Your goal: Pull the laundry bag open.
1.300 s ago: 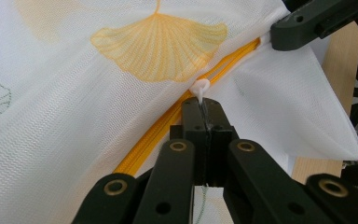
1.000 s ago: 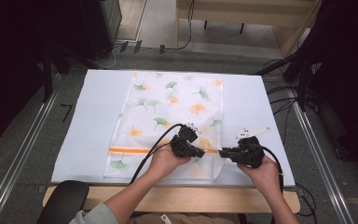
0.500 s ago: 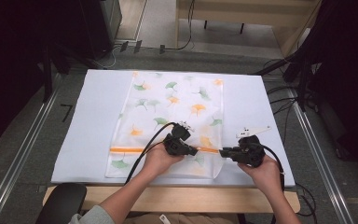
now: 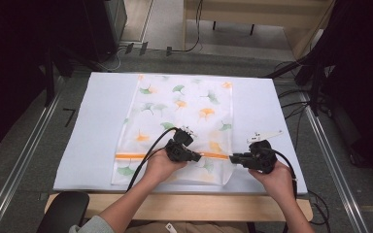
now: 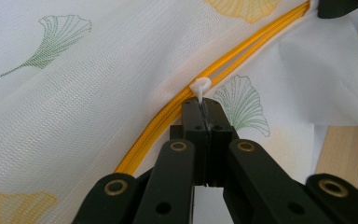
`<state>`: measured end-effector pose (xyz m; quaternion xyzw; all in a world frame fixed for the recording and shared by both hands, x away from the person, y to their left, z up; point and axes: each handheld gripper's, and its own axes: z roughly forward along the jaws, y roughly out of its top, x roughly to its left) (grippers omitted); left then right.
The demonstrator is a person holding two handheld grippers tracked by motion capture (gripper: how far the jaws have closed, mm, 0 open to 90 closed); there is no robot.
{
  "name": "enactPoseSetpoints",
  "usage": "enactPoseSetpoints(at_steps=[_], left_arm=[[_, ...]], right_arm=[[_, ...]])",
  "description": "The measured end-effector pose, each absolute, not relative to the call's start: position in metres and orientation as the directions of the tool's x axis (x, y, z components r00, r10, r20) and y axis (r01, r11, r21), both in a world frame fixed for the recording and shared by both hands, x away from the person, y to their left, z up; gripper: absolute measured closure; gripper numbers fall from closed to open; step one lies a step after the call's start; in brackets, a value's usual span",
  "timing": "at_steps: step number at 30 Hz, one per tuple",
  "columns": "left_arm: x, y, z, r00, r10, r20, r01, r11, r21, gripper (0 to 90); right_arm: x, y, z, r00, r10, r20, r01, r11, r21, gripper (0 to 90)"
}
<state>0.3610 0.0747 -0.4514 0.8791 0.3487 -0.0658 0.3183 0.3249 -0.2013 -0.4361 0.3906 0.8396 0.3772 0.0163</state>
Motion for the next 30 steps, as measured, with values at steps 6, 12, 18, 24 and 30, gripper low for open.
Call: enactPoseSetpoints(at_steps=[6,12,18,24,30], left_arm=[[0.360,0.074,-0.451,0.749,0.571,-0.335,0.654,-0.557,0.512,90.0],[0.361,0.075,-0.451,0.748,0.570,-0.339,0.656,-0.557,0.509,90.0],[0.362,0.076,-0.451,0.744,0.572,-0.346,0.661,-0.552,0.508,90.0],[0.363,0.081,-0.452,0.740,0.584,-0.334,0.664,-0.553,0.504,90.0],[0.362,0.096,-0.450,0.726,0.607,-0.324,0.678,-0.549,0.489,90.0]], right_arm=[[0.325,-0.202,-0.437,-0.693,0.669,0.268,0.646,0.411,0.643,85.0],[0.325,-0.202,-0.437,-0.694,0.667,0.269,0.645,0.412,0.644,85.0],[0.325,-0.202,-0.437,-0.697,0.666,0.267,0.642,0.413,0.646,85.0],[0.324,-0.201,-0.436,-0.698,0.667,0.262,0.640,0.417,0.646,84.9],[0.324,-0.202,-0.436,-0.692,0.671,0.268,0.647,0.411,0.642,84.8]])
